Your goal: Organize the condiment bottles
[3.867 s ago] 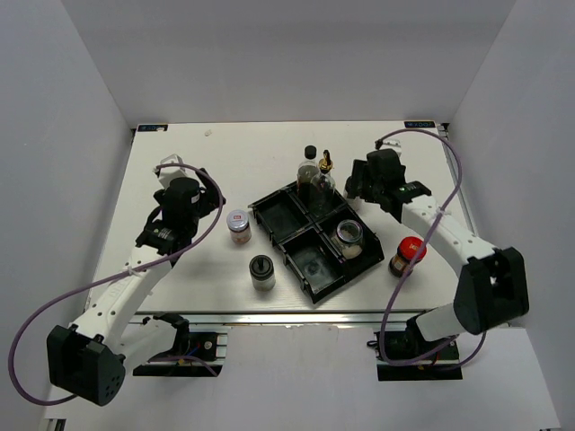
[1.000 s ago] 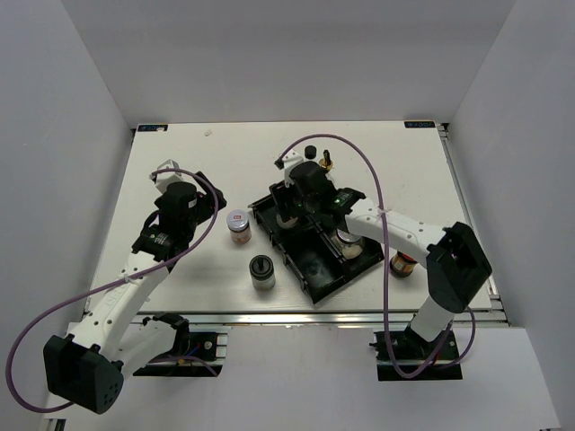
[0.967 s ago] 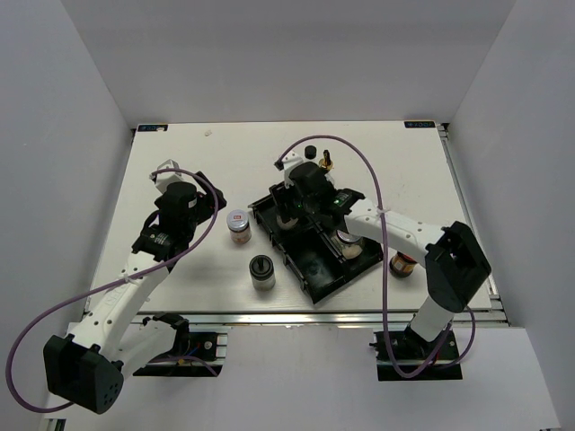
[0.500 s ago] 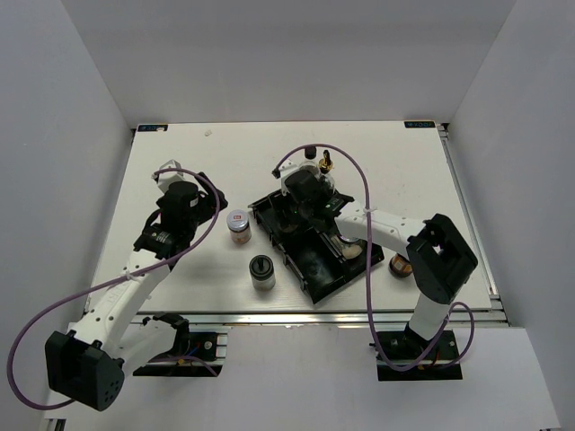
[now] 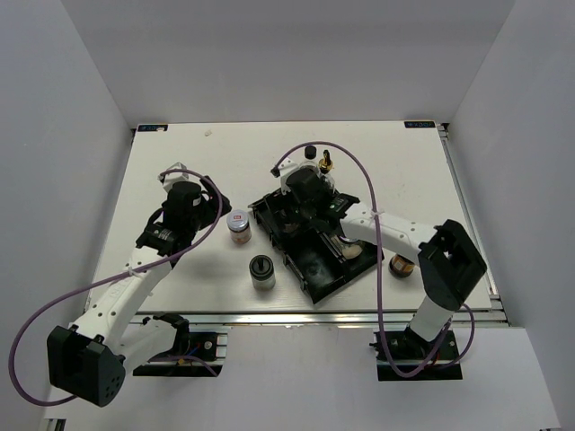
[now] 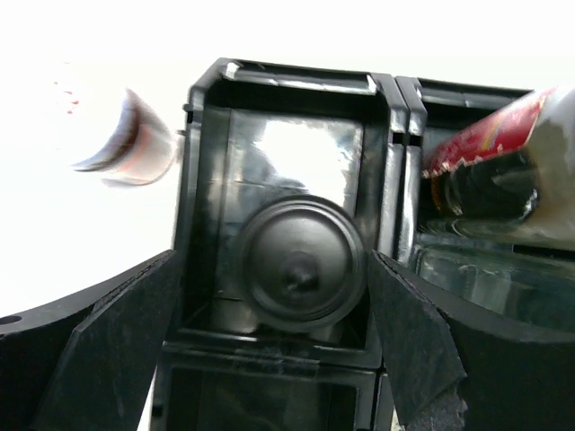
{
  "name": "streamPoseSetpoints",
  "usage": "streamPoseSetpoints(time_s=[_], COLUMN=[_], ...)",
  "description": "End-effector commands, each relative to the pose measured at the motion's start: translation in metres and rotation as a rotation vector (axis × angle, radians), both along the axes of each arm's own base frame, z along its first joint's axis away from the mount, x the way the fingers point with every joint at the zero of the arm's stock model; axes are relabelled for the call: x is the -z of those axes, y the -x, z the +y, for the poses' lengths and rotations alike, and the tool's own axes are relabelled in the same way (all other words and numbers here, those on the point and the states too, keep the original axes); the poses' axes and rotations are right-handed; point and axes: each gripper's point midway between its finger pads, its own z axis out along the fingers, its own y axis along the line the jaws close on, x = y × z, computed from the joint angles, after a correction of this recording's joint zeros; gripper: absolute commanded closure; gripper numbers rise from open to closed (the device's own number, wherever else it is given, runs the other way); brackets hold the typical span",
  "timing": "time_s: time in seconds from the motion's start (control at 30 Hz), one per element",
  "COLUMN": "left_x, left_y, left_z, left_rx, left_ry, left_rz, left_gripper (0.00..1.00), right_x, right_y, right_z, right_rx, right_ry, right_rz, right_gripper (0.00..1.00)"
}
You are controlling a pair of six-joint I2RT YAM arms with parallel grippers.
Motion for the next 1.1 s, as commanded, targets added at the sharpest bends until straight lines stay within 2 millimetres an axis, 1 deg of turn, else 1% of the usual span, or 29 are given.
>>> streamPoseSetpoints(time_s=[0.0, 0.07, 0.1, 0.2, 0.23, 0.27, 0.3, 0.33, 0.37, 0.43, 0.47, 0.5, 0.57, 0.6, 0.67, 0.7, 0.73, 0.77, 0.8, 0.87, 0.9, 0.97, 1.07], left_x=[-0.015, -0.014, -0.013, -0.012, -0.012, -0.012, -0.013, -0.013, -0.014, -0.015, -0.016, -0.016, -0.015, -0.016, -0.014, -0.015, -0.014, -0.013, -0.014, -0.012, -0.011, -0.010, -0.008], left_y=[-0.001, 0.000, 0.001, 0.002, 0.002, 0.003, 0.003, 0.004, 0.004, 0.006, 0.007, 0.008, 0.010, 0.011, 0.014, 0.015, 0.017, 0.018, 0.018, 0.019, 0.020, 0.021, 0.022], left_z=[0.000, 0.002, 0.003, 0.005, 0.005, 0.005, 0.005, 0.005, 0.005, 0.005, 0.004, 0.003, 0.003, 0.004, 0.005, 0.006, 0.006, 0.006, 0.006, 0.006, 0.006, 0.006, 0.006], left_rx=[-0.003, -0.004, -0.009, -0.017, -0.016, -0.015, -0.015, -0.016, -0.014, -0.009, -0.004, -0.001, 0.003, 0.001, -0.001, -0.001, 0.000, -0.002, -0.001, 0.000, 0.001, 0.000, -0.001], left_ry=[0.015, 0.004, 0.001, -0.007, -0.004, -0.004, -0.003, 0.000, 0.002, 0.008, 0.015, 0.017, 0.016, 0.018, 0.016, 0.019, 0.021, 0.021, 0.027, 0.028, 0.028, 0.028, 0.029], left_rz=[-0.017, -0.017, -0.012, -0.003, -0.005, -0.003, -0.007, -0.010, -0.013, -0.020, -0.023, -0.025, -0.018, -0.019, -0.015, -0.022, -0.022, -0.022, -0.027, -0.024, -0.021, -0.017, -0.017], left_gripper=[0.02, 0.02, 0.02, 0.02, 0.02, 0.02, 0.02, 0.02, 0.02, 0.02, 0.02, 0.02, 0.02, 0.02, 0.02, 0.02, 0.02, 0.02, 0.02, 0.02, 0.02, 0.02, 0.02], right_x=[-0.042, -0.051, -0.058, -0.067, -0.072, -0.075, -0.075, -0.074, -0.071, -0.064, -0.065, -0.058, -0.052, -0.043, -0.035, -0.026, -0.020, -0.016, -0.006, 0.000, 0.009, 0.022, 0.035], right_y=[0.012, 0.021, 0.025, 0.051, 0.068, 0.088, 0.089, 0.110, 0.123, 0.143, 0.147, 0.150, 0.151, 0.154, 0.154, 0.157, 0.153, 0.154, 0.151, 0.151, 0.152, 0.152, 0.152], right_z=[0.010, 0.016, 0.018, 0.033, 0.042, 0.051, 0.050, 0.059, 0.063, 0.068, 0.072, 0.074, 0.076, 0.078, 0.080, 0.082, 0.080, 0.080, 0.078, 0.078, 0.078, 0.074, 0.067], right_rx=[-0.080, -0.125, -0.155, -0.284, -0.357, -0.428, -0.442, -0.533, -0.590, -0.673, -0.690, -0.699, -0.697, -0.704, -0.698, -0.698, -0.668, -0.661, -0.641, -0.632, -0.627, -0.602, -0.572], right_ry=[-0.056, -0.068, -0.071, -0.082, -0.078, -0.079, -0.068, -0.060, -0.056, -0.052, -0.070, -0.063, -0.046, -0.022, 0.003, 0.027, 0.055, 0.066, 0.103, 0.118, 0.131, 0.170, 0.213], right_rz=[-0.077, -0.095, -0.118, -0.144, -0.169, -0.176, -0.189, -0.203, -0.198, -0.203, -0.213, -0.203, -0.190, -0.171, -0.163, -0.151, -0.155, -0.143, -0.132, -0.111, -0.084, -0.046, -0.005], right_gripper=[0.11, 0.11, 0.11, 0.11, 0.11, 0.11, 0.11, 0.11, 0.11, 0.11, 0.11, 0.11, 0.11, 0.11, 0.11, 0.11, 0.11, 0.11, 0.11, 0.11, 0.11, 0.11, 0.11])
